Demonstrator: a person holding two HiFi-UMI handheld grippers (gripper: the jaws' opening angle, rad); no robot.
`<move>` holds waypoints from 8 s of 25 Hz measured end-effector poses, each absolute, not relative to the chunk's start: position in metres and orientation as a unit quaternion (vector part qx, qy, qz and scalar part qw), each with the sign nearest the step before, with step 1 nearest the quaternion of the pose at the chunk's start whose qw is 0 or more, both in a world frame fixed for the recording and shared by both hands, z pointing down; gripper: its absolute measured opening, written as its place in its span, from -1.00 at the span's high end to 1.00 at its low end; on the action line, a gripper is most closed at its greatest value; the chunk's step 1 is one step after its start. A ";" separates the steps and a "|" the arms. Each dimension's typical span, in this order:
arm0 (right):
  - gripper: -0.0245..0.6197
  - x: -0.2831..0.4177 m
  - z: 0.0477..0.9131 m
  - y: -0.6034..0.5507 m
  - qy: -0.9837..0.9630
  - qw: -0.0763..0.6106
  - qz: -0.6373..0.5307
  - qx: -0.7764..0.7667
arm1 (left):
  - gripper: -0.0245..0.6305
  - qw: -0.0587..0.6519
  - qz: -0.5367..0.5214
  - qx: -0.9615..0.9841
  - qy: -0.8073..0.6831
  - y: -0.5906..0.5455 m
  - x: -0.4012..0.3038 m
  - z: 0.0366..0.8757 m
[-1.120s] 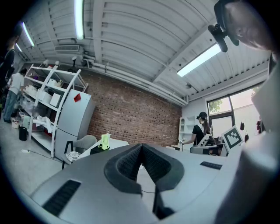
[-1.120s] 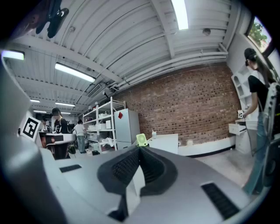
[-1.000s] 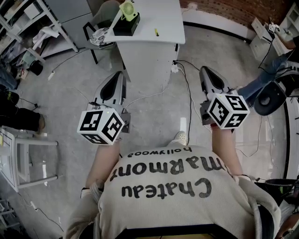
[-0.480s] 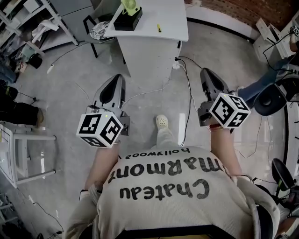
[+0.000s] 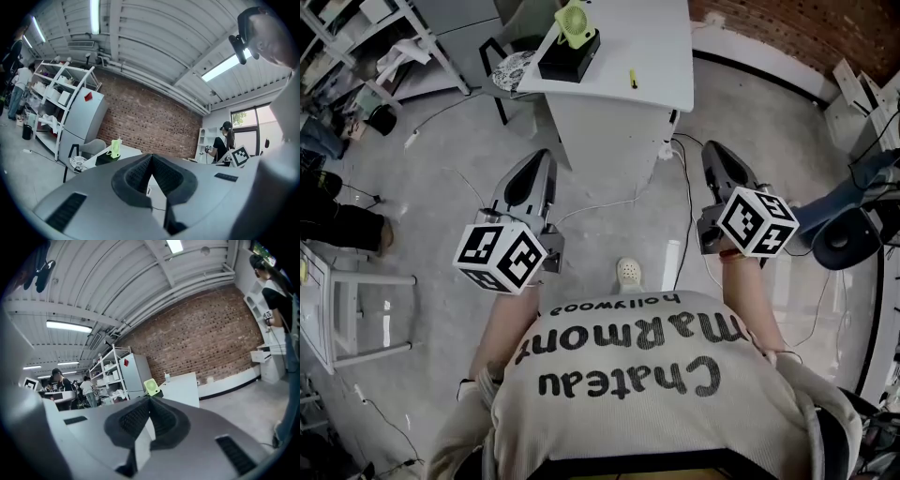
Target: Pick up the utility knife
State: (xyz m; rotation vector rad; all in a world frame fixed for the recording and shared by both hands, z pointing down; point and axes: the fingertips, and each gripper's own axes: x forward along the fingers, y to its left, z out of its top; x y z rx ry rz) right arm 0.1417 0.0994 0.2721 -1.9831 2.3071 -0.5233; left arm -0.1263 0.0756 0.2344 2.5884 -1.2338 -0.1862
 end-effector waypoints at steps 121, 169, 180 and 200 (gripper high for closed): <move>0.54 0.152 0.568 -0.353 0.705 -0.289 -0.289 -0.580 | 0.93 0.272 -0.025 0.763 -0.586 -0.287 -0.209 0.406; 0.71 0.152 0.564 -0.336 0.686 -0.281 -0.319 -0.590 | 0.93 0.281 -0.037 0.767 -0.575 -0.273 -0.206 0.404; 0.71 0.138 0.557 -0.313 0.694 -0.274 -0.327 -0.580 | 0.93 0.280 -0.050 0.776 -0.563 -0.260 -0.194 0.397; 0.72 0.103 0.509 -0.261 0.739 -0.255 -0.297 -0.548 | 0.93 0.260 -0.068 0.800 -0.537 -0.214 -0.162 0.367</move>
